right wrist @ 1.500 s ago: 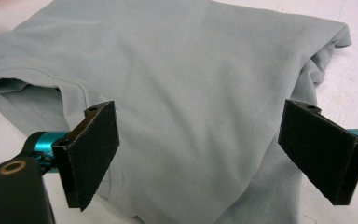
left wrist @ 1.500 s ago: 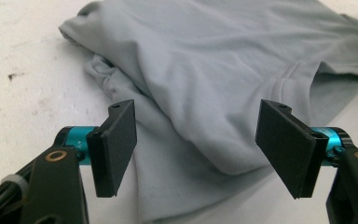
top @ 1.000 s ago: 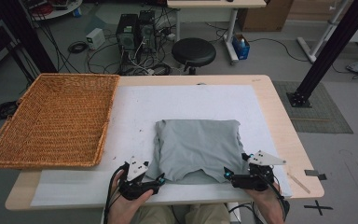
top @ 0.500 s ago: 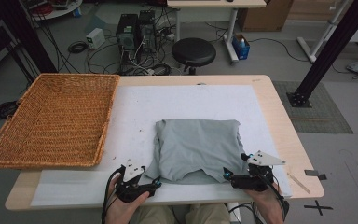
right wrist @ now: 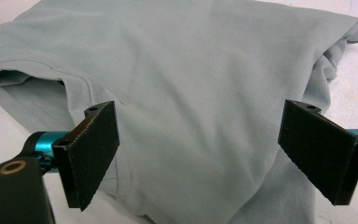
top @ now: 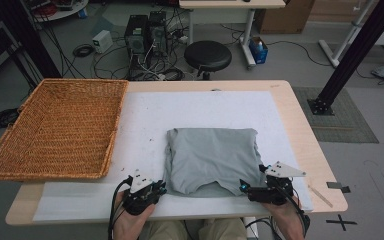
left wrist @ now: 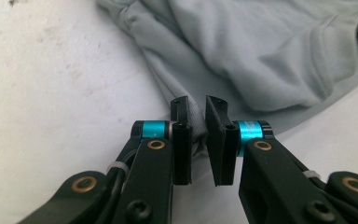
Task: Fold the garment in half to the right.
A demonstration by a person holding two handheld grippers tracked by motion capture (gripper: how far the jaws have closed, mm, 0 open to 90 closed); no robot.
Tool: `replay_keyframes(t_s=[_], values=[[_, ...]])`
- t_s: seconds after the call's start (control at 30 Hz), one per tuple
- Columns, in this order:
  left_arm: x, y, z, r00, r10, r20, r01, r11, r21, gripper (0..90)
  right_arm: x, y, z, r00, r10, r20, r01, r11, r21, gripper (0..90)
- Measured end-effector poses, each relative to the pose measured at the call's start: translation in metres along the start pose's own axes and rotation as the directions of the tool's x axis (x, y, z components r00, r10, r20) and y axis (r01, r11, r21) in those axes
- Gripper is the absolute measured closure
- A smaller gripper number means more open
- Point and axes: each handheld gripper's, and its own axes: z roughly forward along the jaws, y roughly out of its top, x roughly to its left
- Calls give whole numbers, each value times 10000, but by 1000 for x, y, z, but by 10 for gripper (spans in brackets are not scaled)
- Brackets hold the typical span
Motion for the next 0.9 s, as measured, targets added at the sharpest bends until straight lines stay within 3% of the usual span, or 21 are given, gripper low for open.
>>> replay_keyframes(t_s=[0.4, 0.6, 0.8, 0.9], values=[[-17, 18, 1, 9987, 295, 407, -267, 9974, -673, 824, 1, 0, -1, 10000, -64, 52, 64, 10000, 22, 124], [-24, 17, 15, 9980, 548, 320, -542, 9983, -196, 821, 1, 0, -1, 10000, -32, 59, 32, 10000, 29, 124], [-29, 10, 18, 9949, 965, -298, -965, 9953, -7, 586, -1, -1, -2, 10000, -28, 69, 27, 10000, 64, 124], [-30, 8, 17, 9946, 885, -543, -886, 9961, -4, 495, -1, -2, -3, 10000, -17, 80, 17, 10000, 84, 124]])
